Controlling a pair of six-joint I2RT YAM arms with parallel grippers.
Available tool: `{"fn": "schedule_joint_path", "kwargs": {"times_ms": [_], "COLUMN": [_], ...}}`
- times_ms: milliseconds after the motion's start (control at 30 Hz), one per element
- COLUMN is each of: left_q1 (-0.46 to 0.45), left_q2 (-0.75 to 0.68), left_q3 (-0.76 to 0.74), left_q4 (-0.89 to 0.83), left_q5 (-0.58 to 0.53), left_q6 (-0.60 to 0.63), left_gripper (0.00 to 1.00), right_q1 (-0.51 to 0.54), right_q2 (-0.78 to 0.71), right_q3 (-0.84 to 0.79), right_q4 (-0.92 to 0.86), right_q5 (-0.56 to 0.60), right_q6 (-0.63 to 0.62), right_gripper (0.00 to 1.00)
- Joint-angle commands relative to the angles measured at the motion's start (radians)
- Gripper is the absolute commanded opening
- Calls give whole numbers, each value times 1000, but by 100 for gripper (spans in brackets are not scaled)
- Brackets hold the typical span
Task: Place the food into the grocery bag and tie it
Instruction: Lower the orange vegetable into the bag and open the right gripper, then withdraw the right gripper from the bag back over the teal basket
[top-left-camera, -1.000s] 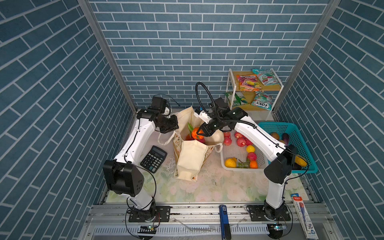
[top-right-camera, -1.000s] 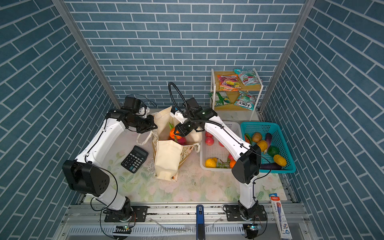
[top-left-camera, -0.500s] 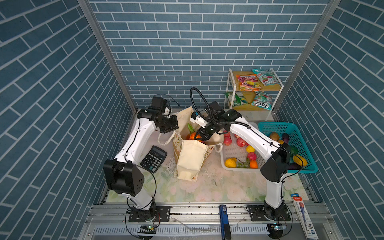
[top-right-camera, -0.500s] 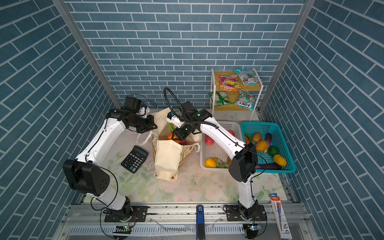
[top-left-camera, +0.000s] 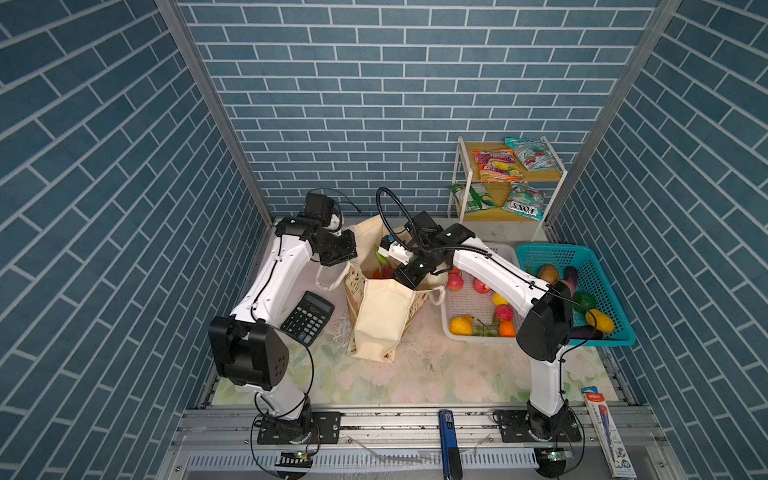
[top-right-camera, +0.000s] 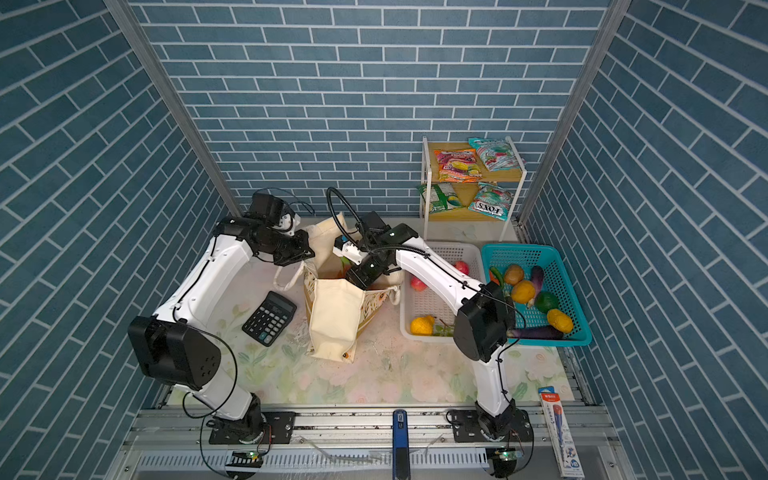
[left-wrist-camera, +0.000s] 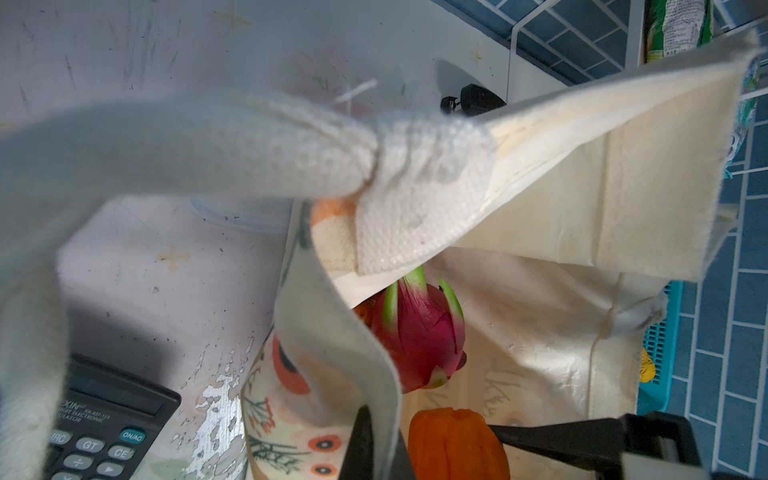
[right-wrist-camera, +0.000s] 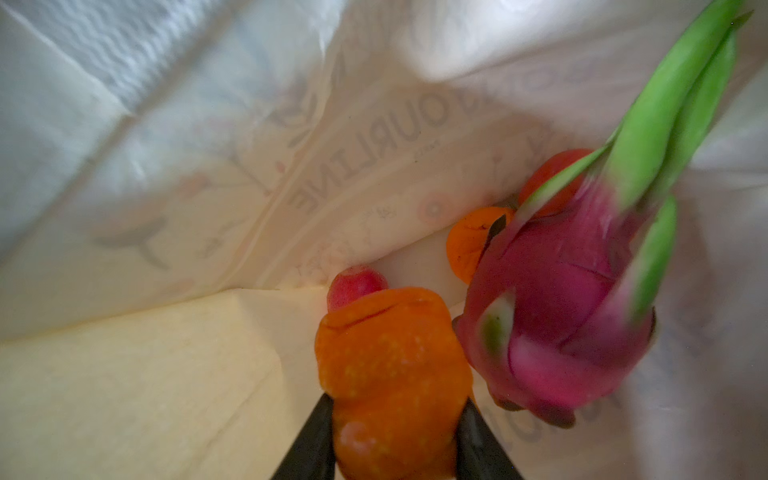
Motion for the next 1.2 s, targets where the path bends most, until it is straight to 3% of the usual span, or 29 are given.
{"fn": "schedule_joint_path", "kwargs": {"times_ms": [0,367,600,667,700,733,767,1167], "left_q1": [-3,-3,-3,-3,-3,-3,-3,-3], "left_q2": [21,30,22,20,20,19,19,9], "left_q3": [12,29,30,29,29,29,27,21], "left_q4": [-14,-23,-33,-34,-33,-33,-31,-32], "left_q5": [-3,1,-1,-2,-2,-1,-1,3], "left_q6": [15,23,30,30,30,29,28,27], "left_gripper": [0,0,0,0,0,0,0,0], "right_q1": [6,17,18,20,21,21,21,15], "right_q2": [23,71,75,69,66,62,56,-94], "right_q3": [-13,-32,-42,-46,-46,-46,-46,-49], "right_q4": [-8,30,34,34,32,31,34,166], "right_q5": [-39,-19,20,34,44,54,72,248], "right_q6": [-32,-26,-38,-45,-49,-51,-54,-22], "right_gripper": [32,39,52,61,71,93,99,99]}}
